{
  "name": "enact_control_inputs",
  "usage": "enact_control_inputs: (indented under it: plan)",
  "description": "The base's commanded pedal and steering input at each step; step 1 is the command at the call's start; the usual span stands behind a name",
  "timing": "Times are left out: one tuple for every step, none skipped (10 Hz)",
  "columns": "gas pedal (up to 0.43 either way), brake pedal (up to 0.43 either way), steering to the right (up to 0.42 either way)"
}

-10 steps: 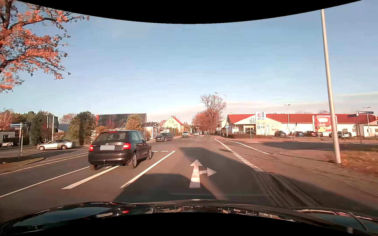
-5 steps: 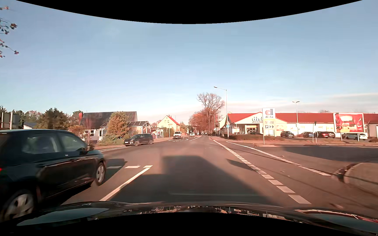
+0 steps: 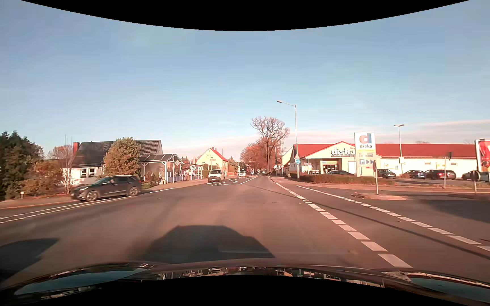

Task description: Follow the waypoints while adhering to traffic rules and regulations

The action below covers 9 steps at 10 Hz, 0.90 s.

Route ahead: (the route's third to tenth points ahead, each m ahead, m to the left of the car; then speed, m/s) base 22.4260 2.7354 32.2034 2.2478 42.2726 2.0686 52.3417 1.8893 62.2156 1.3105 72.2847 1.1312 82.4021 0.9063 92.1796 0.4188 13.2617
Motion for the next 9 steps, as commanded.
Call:
enact_control_inputs:
  plan:
    - [0.13,0.0,0.002]
    - [0.13,0.0,0.001]
    - [0.13,0.0,0.0]
    - [0.13,0.0,0.0]
    - [0.13,0.0,0.0]
    - [0.13,0.0,0.0]
    - [0.118,0.0,0.0]
    - [0.118,0.0,0.0]
    - [0.118,0.0,0.0]
